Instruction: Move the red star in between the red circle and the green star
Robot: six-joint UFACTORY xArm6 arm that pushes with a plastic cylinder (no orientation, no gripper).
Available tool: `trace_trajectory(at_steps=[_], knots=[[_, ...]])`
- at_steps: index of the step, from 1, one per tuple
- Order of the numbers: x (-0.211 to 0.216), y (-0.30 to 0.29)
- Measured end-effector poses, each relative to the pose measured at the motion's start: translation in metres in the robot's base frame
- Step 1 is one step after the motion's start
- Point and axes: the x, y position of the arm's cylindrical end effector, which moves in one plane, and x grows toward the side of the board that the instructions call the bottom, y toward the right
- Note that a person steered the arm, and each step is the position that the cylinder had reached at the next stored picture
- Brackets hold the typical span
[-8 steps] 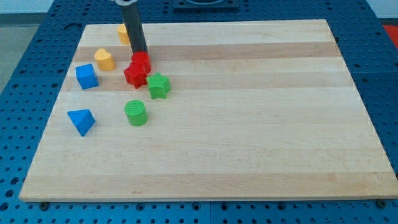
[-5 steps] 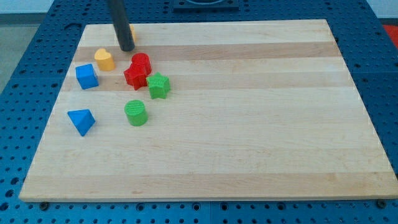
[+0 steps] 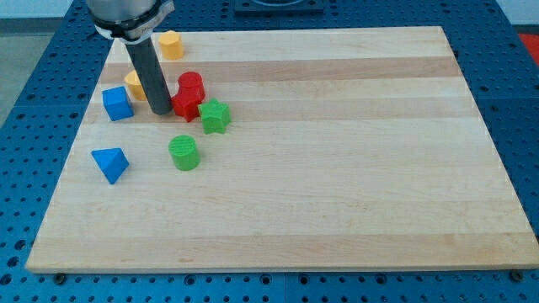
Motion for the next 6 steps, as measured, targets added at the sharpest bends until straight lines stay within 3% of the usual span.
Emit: trace_trajectory(at_steps=[4, 6], knots=[[-0.005, 0.012], [0.02, -0.016]])
